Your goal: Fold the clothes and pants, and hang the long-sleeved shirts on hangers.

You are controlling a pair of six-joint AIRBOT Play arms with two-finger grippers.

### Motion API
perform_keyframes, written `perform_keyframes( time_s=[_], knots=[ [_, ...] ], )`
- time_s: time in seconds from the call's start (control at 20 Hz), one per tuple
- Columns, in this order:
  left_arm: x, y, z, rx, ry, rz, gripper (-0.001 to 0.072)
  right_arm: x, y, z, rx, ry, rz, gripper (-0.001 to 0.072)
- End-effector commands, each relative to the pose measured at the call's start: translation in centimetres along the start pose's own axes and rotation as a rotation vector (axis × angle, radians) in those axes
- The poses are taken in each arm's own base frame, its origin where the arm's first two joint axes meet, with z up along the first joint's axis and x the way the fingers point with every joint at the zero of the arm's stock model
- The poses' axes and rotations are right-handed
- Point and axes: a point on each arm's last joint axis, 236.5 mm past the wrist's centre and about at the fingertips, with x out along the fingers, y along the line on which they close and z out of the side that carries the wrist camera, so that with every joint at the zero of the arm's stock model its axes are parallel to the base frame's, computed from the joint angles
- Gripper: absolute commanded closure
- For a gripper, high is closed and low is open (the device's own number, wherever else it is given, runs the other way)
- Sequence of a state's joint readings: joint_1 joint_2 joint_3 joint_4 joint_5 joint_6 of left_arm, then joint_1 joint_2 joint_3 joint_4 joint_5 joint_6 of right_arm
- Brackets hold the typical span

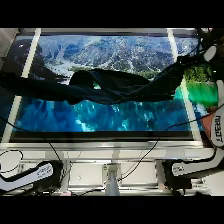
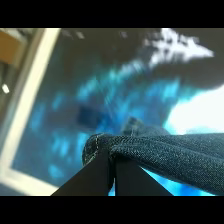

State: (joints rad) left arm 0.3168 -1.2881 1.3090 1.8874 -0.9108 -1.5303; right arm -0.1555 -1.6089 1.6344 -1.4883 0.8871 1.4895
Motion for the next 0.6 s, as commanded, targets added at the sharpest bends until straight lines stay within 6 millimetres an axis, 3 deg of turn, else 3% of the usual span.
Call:
perform_keyframes(
  time_s=[0.0,0.1,0.2,0.25,0.3,0.35,0.45,0.55],
  knots=[
    [2.0,-1.8,-1.6,-0.016,0.072,-0.052,0.0682,5.2,1.6,3.3,0.251,-0.181,0.100,0.0644],
    [2.6,-3.0,-1.9,-0.032,0.088,-0.086,0.0682,8.5,2.3,1.8,0.280,-0.158,0.105,0.0644],
    [3.2,-4.5,-2.3,-0.067,0.106,-0.139,0.0681,10.4,3.6,0.2,0.263,-0.117,0.113,0.0637],
    [3.7,-5.0,-2.5,-0.075,0.118,-0.153,0.0681,10.4,4.1,0.2,0.244,-0.118,0.116,0.0520],
    [3.9,-5.2,-2.7,-0.079,0.126,-0.161,0.0681,9.9,4.2,0.8,0.202,-0.135,0.116,0.0315],
    [4.2,-5.3,-2.9,-0.077,0.132,-0.162,0.0681,9.0,4.3,1.7,0.150,-0.153,0.115,0.0154],
    [4.1,-5.3,-2.9,-0.076,0.131,-0.161,0.0681,6.3,2.7,3.1,0.049,-0.157,0.073,0.0145],
    [4.1,-5.2,-2.9,-0.074,0.132,-0.158,0.0682,3.6,-0.8,2.6,0.005,-0.085,-0.001,0.0147]
  ],
)
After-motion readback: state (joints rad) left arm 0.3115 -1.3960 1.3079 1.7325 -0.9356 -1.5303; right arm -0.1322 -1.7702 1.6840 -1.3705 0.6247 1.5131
